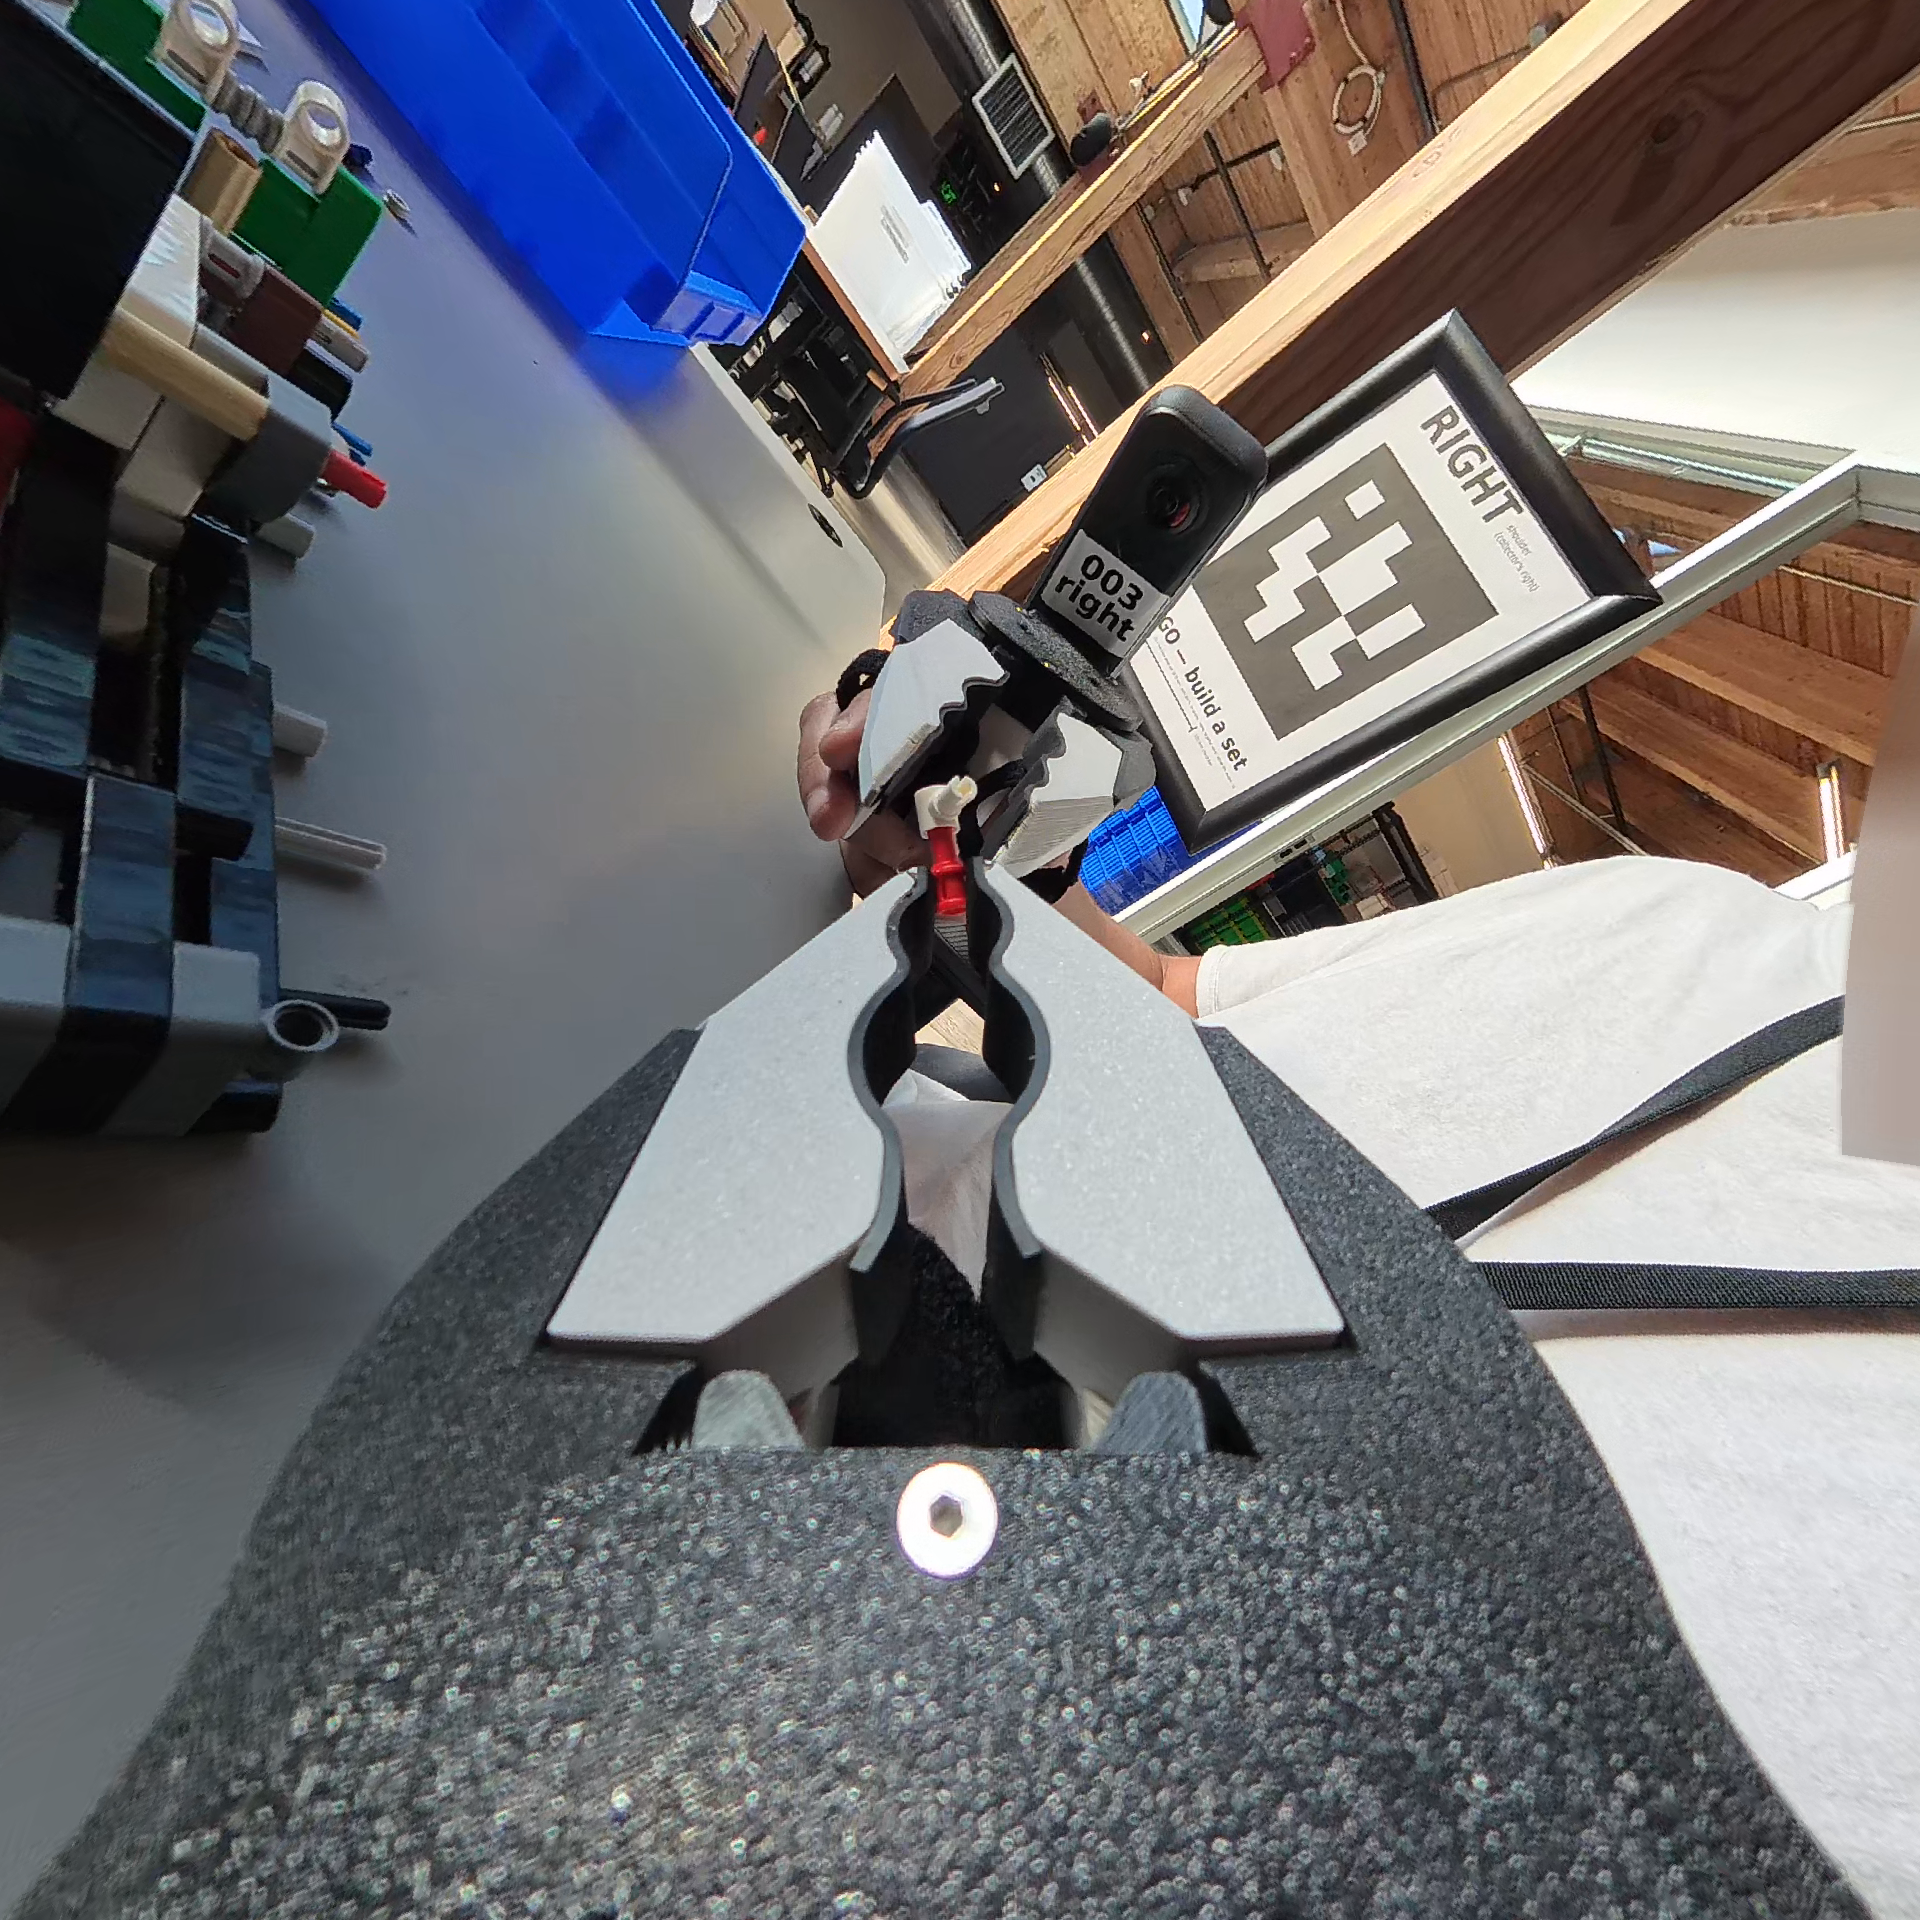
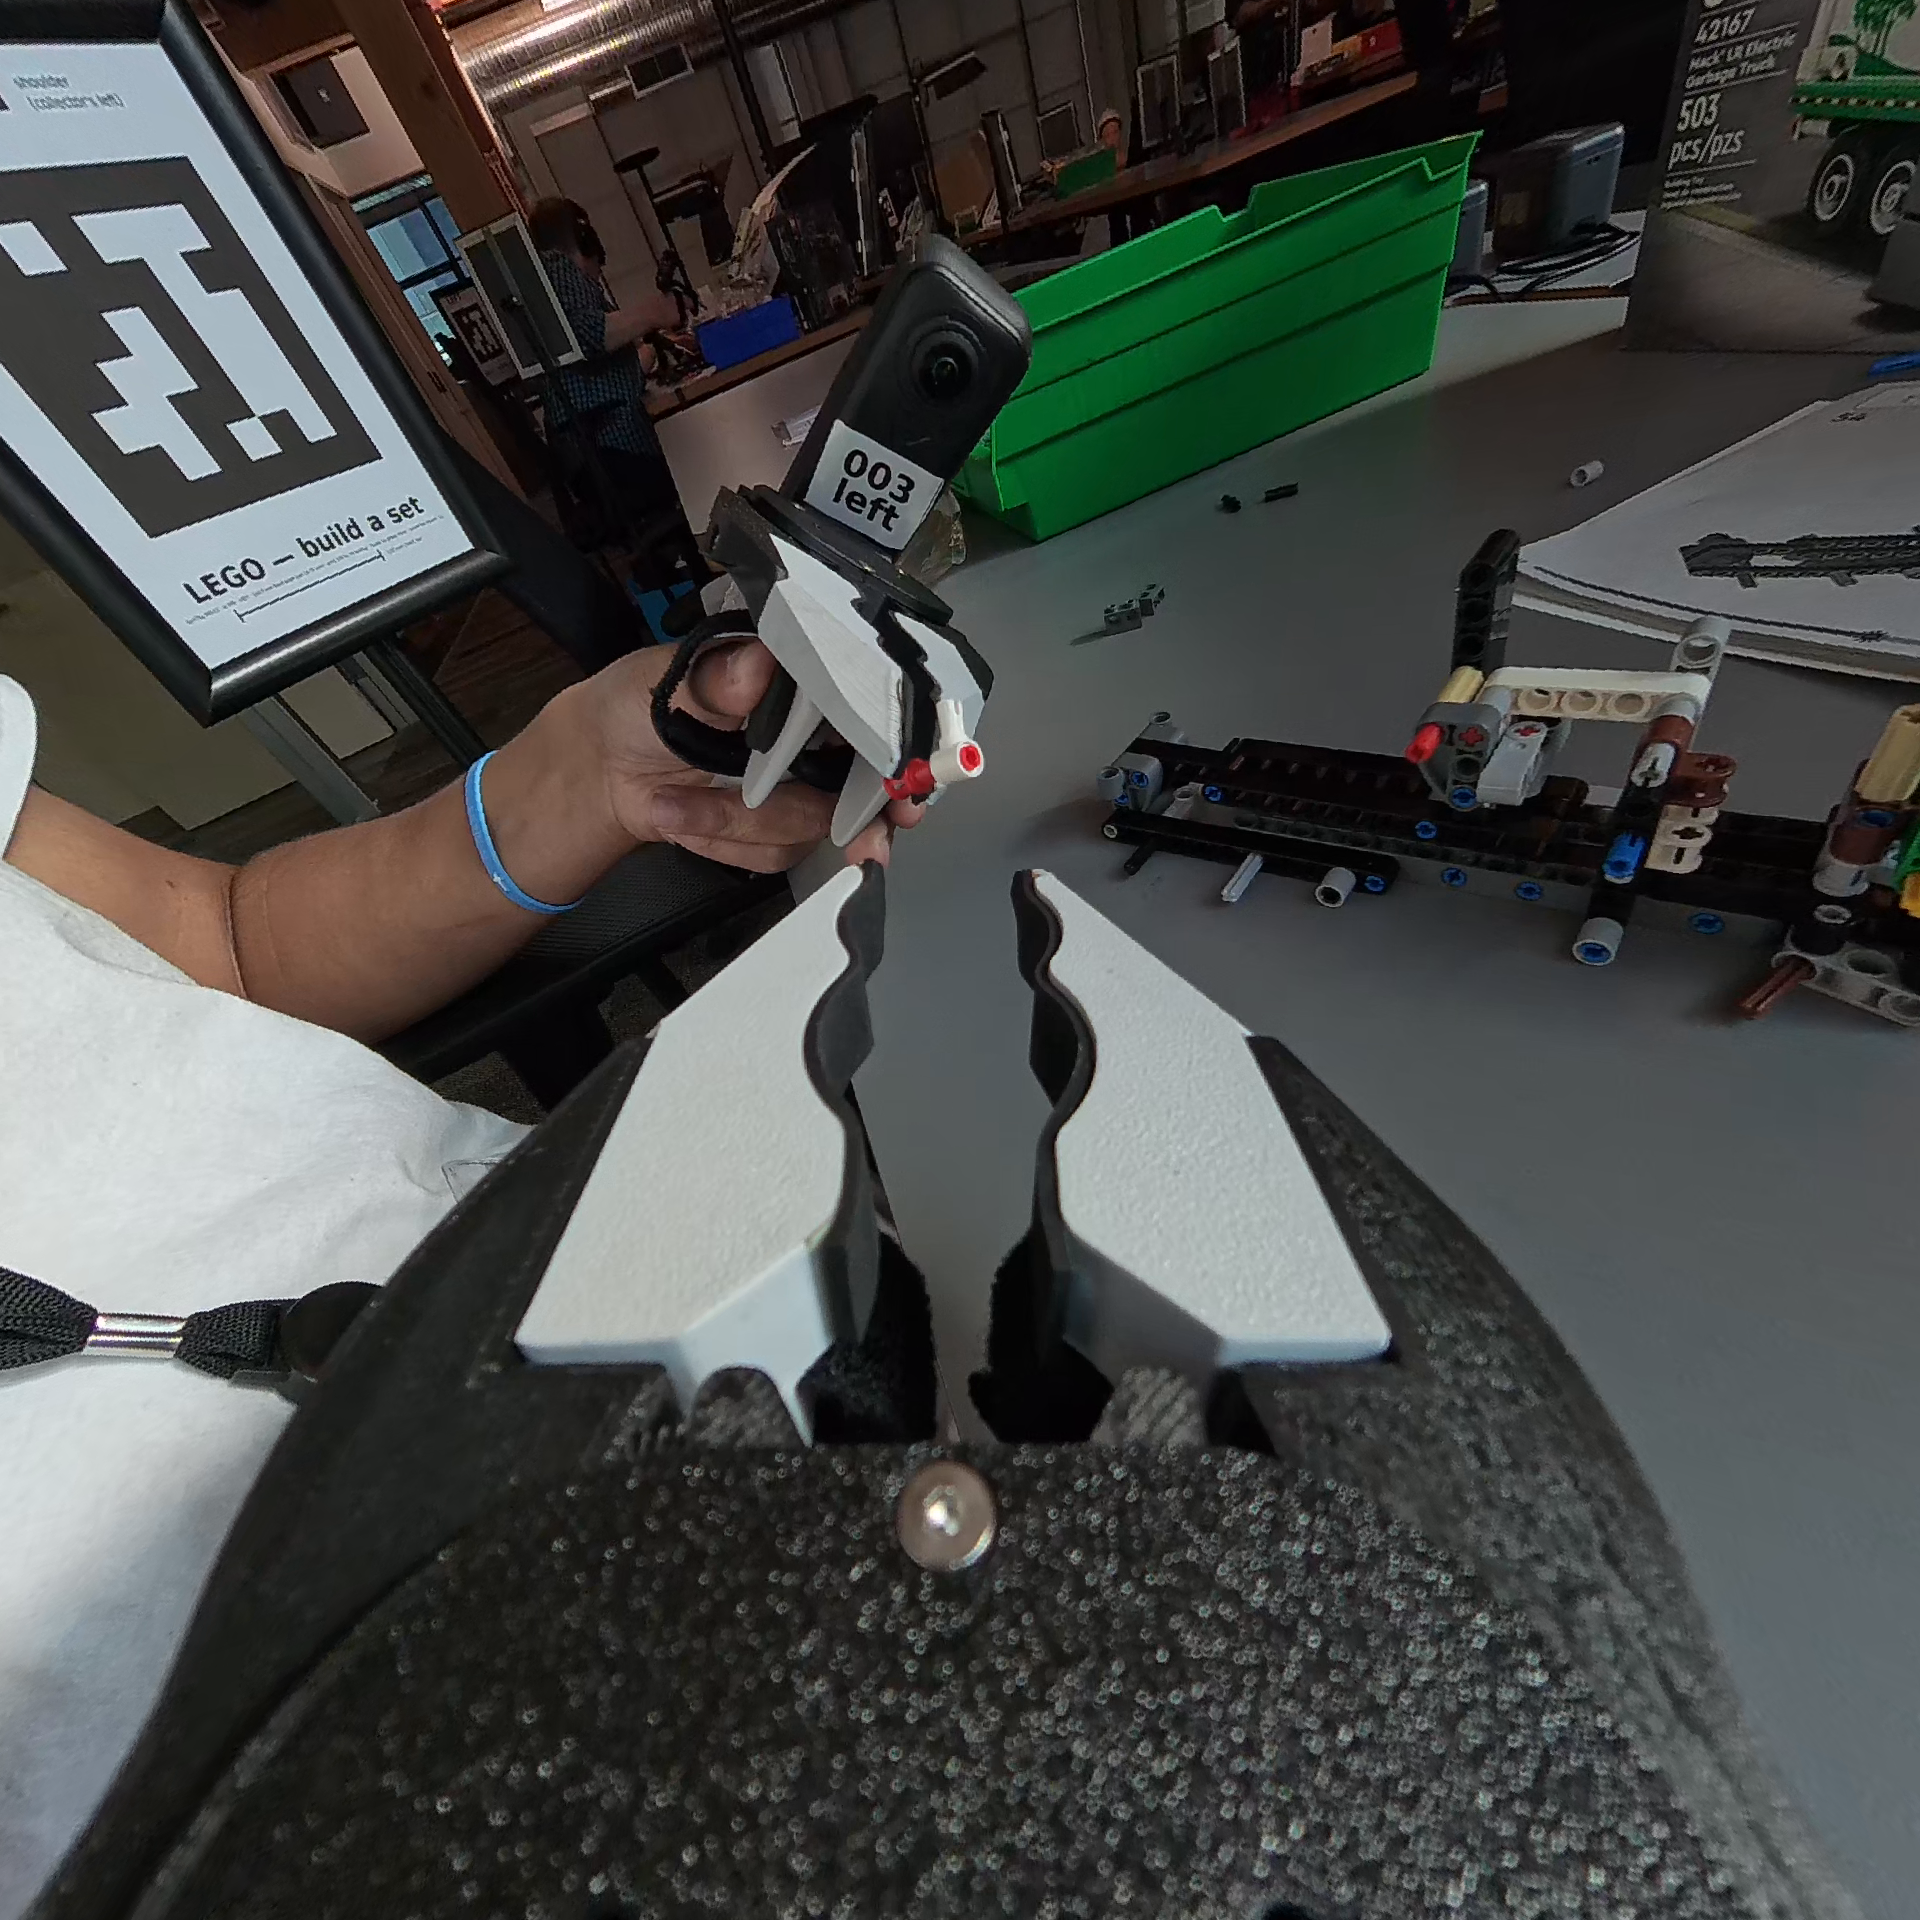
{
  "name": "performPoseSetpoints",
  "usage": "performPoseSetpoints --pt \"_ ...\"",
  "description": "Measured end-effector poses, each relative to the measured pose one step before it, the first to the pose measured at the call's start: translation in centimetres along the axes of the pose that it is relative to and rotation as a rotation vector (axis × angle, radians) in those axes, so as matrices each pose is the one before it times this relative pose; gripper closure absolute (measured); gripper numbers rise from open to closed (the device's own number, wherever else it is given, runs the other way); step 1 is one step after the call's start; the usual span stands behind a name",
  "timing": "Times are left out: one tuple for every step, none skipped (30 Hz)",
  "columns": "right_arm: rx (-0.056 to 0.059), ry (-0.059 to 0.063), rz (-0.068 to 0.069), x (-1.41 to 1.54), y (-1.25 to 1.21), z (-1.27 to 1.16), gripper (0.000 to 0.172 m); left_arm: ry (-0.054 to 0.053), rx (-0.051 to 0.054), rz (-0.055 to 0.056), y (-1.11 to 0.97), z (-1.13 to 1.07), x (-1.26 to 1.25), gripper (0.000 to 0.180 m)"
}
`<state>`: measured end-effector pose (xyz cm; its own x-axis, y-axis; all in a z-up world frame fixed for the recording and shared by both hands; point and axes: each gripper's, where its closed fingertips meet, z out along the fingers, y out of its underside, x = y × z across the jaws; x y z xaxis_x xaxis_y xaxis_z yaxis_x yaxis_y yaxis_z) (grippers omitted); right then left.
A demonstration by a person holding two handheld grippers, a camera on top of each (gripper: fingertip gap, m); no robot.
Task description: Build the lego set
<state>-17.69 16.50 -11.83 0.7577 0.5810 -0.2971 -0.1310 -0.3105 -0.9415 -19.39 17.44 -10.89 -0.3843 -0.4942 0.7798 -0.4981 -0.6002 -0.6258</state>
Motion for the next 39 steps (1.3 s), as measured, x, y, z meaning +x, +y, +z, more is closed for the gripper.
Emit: performPoseSetpoints --pt "0.0001 0.0001 0.0008 0.009 -0.006 0.002 0.148 -0.0005 -0.0011 -0.0023 0.006 0.010 -0.023 0.178" --pt "-0.0012 0.0059 0.0026 0.105 0.011 0.011 0.148 0.0004 -0.0006 -0.0019 -0.007 0.013 -0.005 0.178" --pt "-0.0020 0.0085 0.0051 0.142 0.013 0.028 0.148 0.0021 -0.0002 -0.0022 -0.005 0.009 0.000 0.178" --pt "-0.0035 0.0022 0.0037 0.061 0.039 0.047 0.148 0.0070 -0.0022 -0.0027 0.012 0.017 0.077 0.178" --pt "-0.0030 -0.0080 -0.0019 -0.125 0.042 0.025 0.148 0.0097 -0.0052 -0.0028 0.051 0.025 0.101 0.178" --pt "0.0015 -0.0072 -0.0046 -0.133 -0.019 -0.005 0.148 0.0040 -0.0036 -0.0014 0.033 0.027 0.039 0.178" --pt "0.0020 -0.0002 -0.0012 -0.013 -0.026 -0.024 0.148 -0.0014 -0.0036 0.0004 0.043 0.047 -0.026 0.178" --pt "0.0024 -0.0051 0.0030 -0.069 -0.037 -0.003 0.148 0.0000 -0.0078 0.0035 0.115 0.077 0.019 0.178" --pt "0.0012 -0.0070 0.0021 -0.096 -0.018 -0.019 0.148 0.0011 -0.0108 0.0072 0.172 0.101 0.073 0.178" --pt "0.0017 -0.0070 -0.0006 -0.104 -0.016 -0.017 0.148 -0.0029 -0.0112 0.0074 0.174 0.112 0.016 0.178" --pt "0.0055 -0.0115 -0.0020 -0.199 -0.068 -0.039 0.148 -0.0047 -0.0110 0.0064 0.175 0.114 -0.009 0.178" --pt "0.0068 -0.0129 -0.0043 -0.206 -0.073 -0.049 0.151 0.0002 -0.0101 0.0061 0.166 0.106 0.055 0.178" --pt "0.0068 -0.0193 -0.0107 -0.347 -0.072 -0.064 0.154 0.0073 -0.0089 0.0025 0.144 0.081 0.148 0.178" --pt "0.0051 -0.0223 -0.0157 -0.418 -0.032 -0.055 0.155 0.0091 -0.0118 -0.0024 0.182 0.058 0.130 0.178" --pt "0.0005 -0.0143 -0.0157 -0.311 0.021 -0.024 0.155 0.0056 -0.0091 -0.0014 0.154 0.056 0.092 0.178" --pt "0.0019 -0.0066 -0.0084 -0.154 -0.034 0.010 0.155 0.0061 -0.0055 0.0022 0.061 0.043 0.113 0.178" --pt "0.0015 -0.0055 0.0010 -0.062 -0.049 0.022 0.154 0.0125 -0.0048 0.0024 0.038 0.033 0.216 0.178" --pt "-0.0008 -0.0061 0.0103 -0.019 -0.074 0.030 0.152 0.0143 -0.0036 -0.0004 -0.011 0.028 0.207 0.178" --pt "-0.0003 -0.0041 0.0121 0.059 -0.090 0.025 0.150 0.0113 -0.0027 -0.0042 -0.051 -0.002 0.128 0.178" --pt "0.0043 -0.0042 0.0126 0.056 -0.175 0.019 0.149 0.0113 0.0012 -0.0018 -0.109 -0.046 0.118 0.178" --pt "0.0065 -0.0067 0.0162 0.011 -0.205 0.048 0.147 0.0079 0.0041 0.0012 -0.154 -0.090 0.071 0.178" --pt "0.0018 -0.0085 0.0163 -0.008 -0.100 0.096 0.146 0.0004 0.0013 -0.0020 -0.141 -0.131 -0.056 0.178" --pt "-0.0068 -0.0076 0.0178 0.034 -0.009 0.159 0.144 -0.0068 0.0003 -0.0027 -0.173 -0.161 -0.150 0.178" --pt "-0.0092 -0.0030 0.0191 0.122 -0.063 0.188 0.142 -0.0109 -0.0017 -0.0043 -0.179 -0.184 -0.211 0.178" --pt "-0.0091 0.0035 0.0169 0.283 -0.159 0.204 0.140 -0.0091 -0.0023 -0.0111 -0.225 -0.210 -0.172 0.178" --pt "-0.0083 0.0095 0.0165 0.446 -0.255 0.191 0.139 -0.0032 0.0012 -0.0137 -0.308 -0.214 -0.096 0.178" --pt "-0.0033 0.0004 0.0167 0.385 -0.385 0.186 0.139 -0.0003 0.0027 -0.0146 -0.358 -0.211 -0.069 0.178" --pt "0.0008 -0.0096 0.0186 0.278 -0.483 0.172 0.139 0.0041 0.0013 -0.0120 -0.361 -0.214 -0.008 0.178" --pt "0.0035 -0.0184 0.0191 0.198 -0.537 0.190 0.140 0.0033 -0.0008 -0.0110 -0.339 -0.207 -0.050 0.177" --pt "0.0024 -0.0192 0.0168 0.205 -0.503 0.198 0.140 0.0006 -0.0027 -0.0127 -0.321 -0.186 -0.123 0.177" --pt "-0.0030 -0.0164 0.0103 0.266 -0.410 0.219 0.141 0.0023 -0.0029 -0.0099 -0.327 -0.175 -0.107 0.177" --pt "-0.0089 -0.0119 0.0034 0.344 -0.278 0.255 0.141 0.0044 -0.0015 -0.0059 -0.336 -0.159 -0.081 0.177" --pt "-0.0123 -0.0087 -0.0025 0.405 -0.177 0.260 0.141 0.0063 0.0023 -0.0053 -0.401 -0.170 -0.077 0.177" --pt "-0.0155 -0.0114 -0.0083 0.394 -0.061 0.269 0.142 0.0066 0.0026 -0.0070 -0.410 -0.148 -0.119 0.177" --pt "-0.0117 -0.0297 -0.0218 0.071 -0.042 0.259 0.142 0.0042 0.0013 -0.0080 -0.378 -0.158 -0.191 0.177" --pt "-0.0045 -0.0300 -0.0234 0.002 -0.042 0.254 0.144 0.0017 0.0022 -0.0078 -0.383 -0.153 -0.265 0.177" --pt "-0.0049 -0.0105 -0.0145 0.300 -0.028 0.257 0.144 0.0030 0.0026 -0.0085 -0.363 -0.163 -0.257 0.177" --pt "-0.0040 0.0008 -0.0068 0.502 -0.067 0.216 0.145 0.0042 0.0029 -0.0095 -0.349 -0.161 -0.239 0.177" --pt "-0.0001 -0.0043 0.0047 0.412 -0.110 0.184 0.145 0.0024 0.0028 -0.0079 -0.320 -0.182 -0.253 0.177"
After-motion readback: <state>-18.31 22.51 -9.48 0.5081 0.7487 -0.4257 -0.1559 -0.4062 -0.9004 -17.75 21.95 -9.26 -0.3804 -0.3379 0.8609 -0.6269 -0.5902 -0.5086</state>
